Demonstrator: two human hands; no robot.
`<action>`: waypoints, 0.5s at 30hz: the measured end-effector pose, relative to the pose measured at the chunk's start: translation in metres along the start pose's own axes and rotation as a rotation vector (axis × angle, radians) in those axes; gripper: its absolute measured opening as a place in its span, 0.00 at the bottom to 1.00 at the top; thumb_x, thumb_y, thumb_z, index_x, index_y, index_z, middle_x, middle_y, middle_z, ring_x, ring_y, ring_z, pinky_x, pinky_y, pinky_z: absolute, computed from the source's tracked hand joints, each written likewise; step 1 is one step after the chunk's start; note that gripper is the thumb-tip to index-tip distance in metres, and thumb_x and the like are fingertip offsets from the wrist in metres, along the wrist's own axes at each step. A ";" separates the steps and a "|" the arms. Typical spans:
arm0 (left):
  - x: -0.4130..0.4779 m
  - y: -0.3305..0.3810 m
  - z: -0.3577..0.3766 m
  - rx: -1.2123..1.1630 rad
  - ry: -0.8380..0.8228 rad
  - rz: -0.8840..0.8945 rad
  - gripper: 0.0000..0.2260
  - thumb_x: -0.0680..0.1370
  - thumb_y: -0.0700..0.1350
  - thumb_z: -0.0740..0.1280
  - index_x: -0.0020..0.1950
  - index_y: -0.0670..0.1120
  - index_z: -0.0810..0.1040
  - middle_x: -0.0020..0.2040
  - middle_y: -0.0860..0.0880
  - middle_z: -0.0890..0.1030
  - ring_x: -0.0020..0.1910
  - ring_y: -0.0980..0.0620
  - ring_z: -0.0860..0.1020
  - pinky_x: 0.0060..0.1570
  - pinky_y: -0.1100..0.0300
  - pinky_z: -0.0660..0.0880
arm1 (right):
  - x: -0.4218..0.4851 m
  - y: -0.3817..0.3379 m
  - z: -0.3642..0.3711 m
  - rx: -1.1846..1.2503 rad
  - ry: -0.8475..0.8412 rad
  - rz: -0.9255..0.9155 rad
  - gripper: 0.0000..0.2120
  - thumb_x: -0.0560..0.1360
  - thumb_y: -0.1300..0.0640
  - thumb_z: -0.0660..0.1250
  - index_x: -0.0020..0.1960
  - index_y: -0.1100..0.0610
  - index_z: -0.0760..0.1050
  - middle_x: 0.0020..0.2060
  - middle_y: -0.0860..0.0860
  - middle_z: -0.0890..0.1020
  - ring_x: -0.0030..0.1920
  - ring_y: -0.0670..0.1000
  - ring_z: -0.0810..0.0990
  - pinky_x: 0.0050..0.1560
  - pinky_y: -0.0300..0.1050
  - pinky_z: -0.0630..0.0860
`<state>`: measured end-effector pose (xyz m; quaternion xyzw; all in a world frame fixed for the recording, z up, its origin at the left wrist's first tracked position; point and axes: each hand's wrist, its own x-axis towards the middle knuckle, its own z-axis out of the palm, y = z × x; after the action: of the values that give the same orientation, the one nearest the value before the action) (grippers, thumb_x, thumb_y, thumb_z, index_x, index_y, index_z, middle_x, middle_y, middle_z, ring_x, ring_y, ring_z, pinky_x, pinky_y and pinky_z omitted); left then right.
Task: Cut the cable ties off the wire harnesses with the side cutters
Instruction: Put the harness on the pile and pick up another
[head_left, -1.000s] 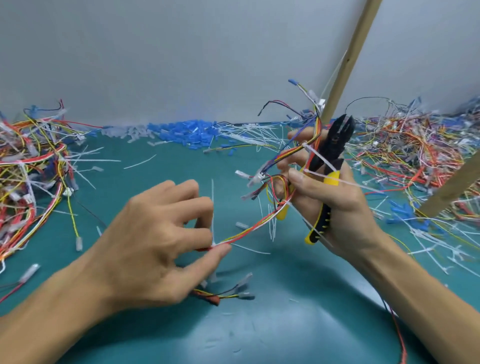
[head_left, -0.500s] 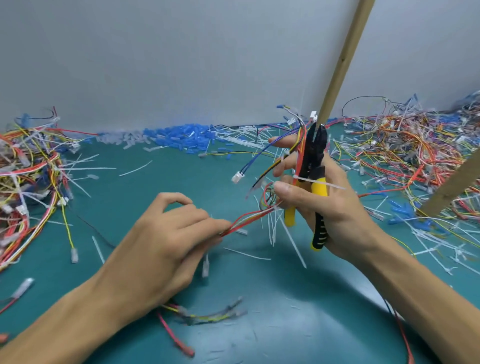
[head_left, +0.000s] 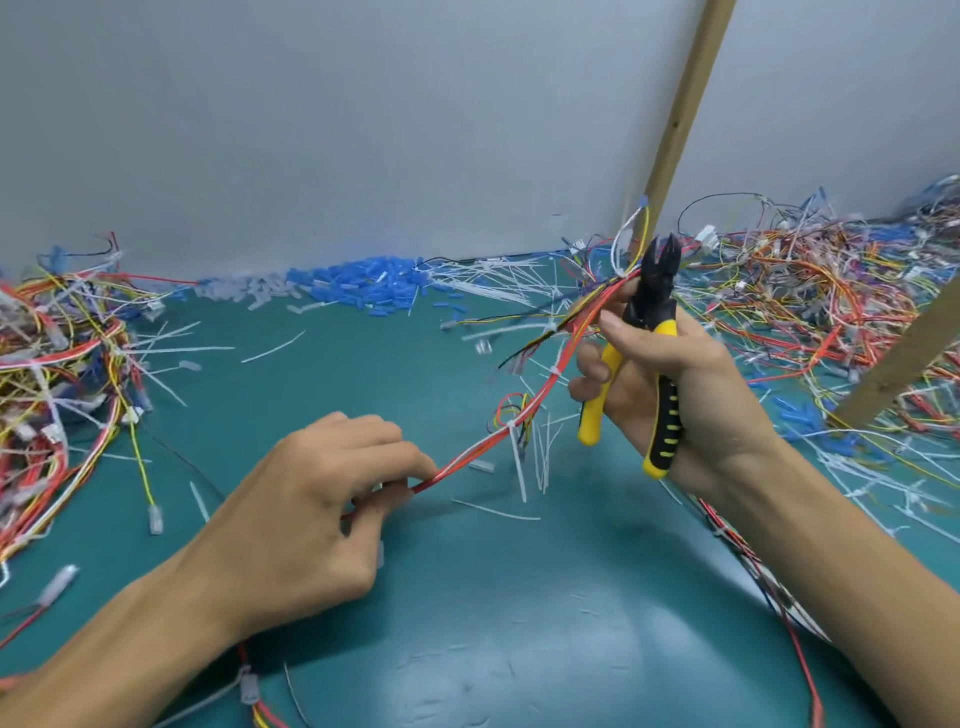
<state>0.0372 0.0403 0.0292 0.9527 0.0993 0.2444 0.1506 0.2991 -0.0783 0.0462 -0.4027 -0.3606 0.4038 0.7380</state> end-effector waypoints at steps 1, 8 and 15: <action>0.000 0.001 0.000 -0.012 -0.019 -0.003 0.12 0.71 0.35 0.69 0.48 0.50 0.83 0.37 0.57 0.74 0.37 0.60 0.70 0.39 0.58 0.70 | 0.001 -0.001 0.000 0.005 0.027 0.007 0.10 0.78 0.66 0.67 0.49 0.51 0.73 0.41 0.48 0.74 0.34 0.52 0.71 0.38 0.46 0.68; -0.004 0.002 0.004 -0.076 -0.131 0.011 0.11 0.72 0.37 0.72 0.48 0.53 0.82 0.38 0.60 0.74 0.38 0.63 0.70 0.41 0.70 0.65 | 0.003 0.000 -0.002 -0.008 0.064 0.044 0.08 0.80 0.62 0.66 0.49 0.51 0.72 0.41 0.47 0.78 0.35 0.51 0.70 0.38 0.46 0.66; -0.006 0.000 0.005 -0.139 -0.176 0.010 0.09 0.75 0.42 0.72 0.50 0.56 0.82 0.38 0.62 0.75 0.35 0.64 0.72 0.36 0.73 0.65 | 0.002 0.001 0.000 -0.018 0.064 0.034 0.08 0.80 0.64 0.68 0.48 0.53 0.73 0.42 0.49 0.74 0.36 0.50 0.69 0.37 0.45 0.68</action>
<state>0.0347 0.0377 0.0229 0.9583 0.0641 0.1669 0.2231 0.2996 -0.0760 0.0462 -0.4278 -0.3336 0.4000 0.7387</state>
